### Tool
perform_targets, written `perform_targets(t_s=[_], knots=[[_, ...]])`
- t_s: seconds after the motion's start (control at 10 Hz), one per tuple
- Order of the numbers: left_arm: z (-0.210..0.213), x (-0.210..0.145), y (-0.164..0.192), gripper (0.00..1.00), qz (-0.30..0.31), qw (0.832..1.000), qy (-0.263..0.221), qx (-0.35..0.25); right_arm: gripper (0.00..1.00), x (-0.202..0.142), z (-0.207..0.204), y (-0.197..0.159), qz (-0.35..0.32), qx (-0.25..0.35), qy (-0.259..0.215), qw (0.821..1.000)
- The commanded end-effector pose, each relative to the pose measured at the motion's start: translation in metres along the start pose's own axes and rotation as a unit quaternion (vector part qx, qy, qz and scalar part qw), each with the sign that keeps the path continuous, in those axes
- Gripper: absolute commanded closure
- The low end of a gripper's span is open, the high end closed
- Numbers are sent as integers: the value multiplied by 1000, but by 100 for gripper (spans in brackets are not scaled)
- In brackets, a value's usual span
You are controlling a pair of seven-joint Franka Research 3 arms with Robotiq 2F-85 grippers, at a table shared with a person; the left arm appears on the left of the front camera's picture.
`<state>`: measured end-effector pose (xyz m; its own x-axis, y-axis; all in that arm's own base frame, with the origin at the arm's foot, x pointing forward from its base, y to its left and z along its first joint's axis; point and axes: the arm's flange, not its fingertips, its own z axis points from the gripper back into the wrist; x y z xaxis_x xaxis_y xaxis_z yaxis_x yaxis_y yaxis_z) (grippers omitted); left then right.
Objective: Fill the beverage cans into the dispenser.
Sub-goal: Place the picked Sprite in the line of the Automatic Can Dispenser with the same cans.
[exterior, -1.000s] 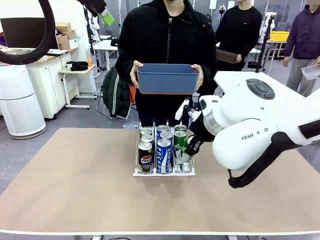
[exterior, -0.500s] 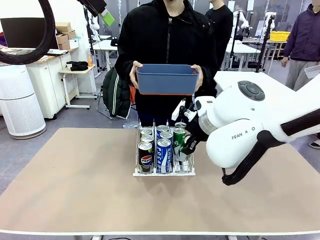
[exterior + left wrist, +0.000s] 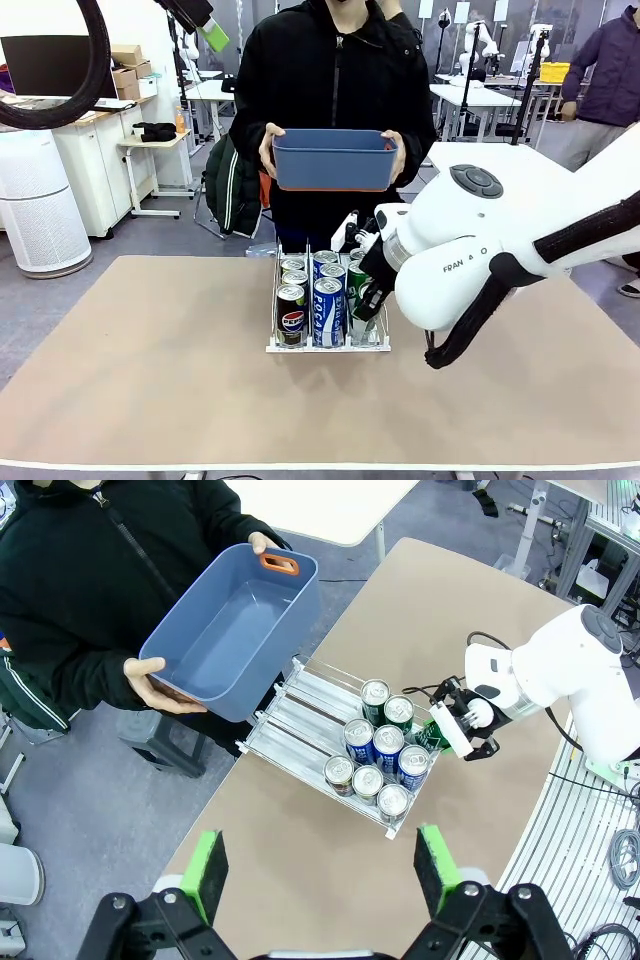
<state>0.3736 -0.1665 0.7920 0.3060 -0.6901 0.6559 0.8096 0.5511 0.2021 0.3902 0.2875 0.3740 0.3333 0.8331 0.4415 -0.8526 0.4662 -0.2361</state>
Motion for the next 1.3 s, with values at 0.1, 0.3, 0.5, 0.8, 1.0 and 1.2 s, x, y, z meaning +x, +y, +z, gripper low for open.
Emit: perform_targets(t_s=[0.1, 0.3, 0.5, 0.8, 1.0, 1.2], knots=[[0, 0, 0, 0, 3, 1000, -4, -4, 42, 8, -3, -5, -1, 21, 23, 1000], [0, 0, 0, 0, 3, 1000, -4, -4, 42, 7, -5, -8, -6, 39, 43, 998], [0, 0, 0, 0, 3, 1000, -4, -4, 22, 7, -9, -7, -11, 54, 51, 997], [0, 0, 0, 0, 3, 1000, -4, -4, 19, 11, 22, -10, -13, 33, 39, 999], [0, 0, 0, 0, 3, 1000, -4, -4, 0, 14, 59, -13, -23, 24, 3, 999], [0, 0, 0, 0, 3, 1000, -4, -4, 0, 14, 87, -15, -28, 22, -16, 999]])
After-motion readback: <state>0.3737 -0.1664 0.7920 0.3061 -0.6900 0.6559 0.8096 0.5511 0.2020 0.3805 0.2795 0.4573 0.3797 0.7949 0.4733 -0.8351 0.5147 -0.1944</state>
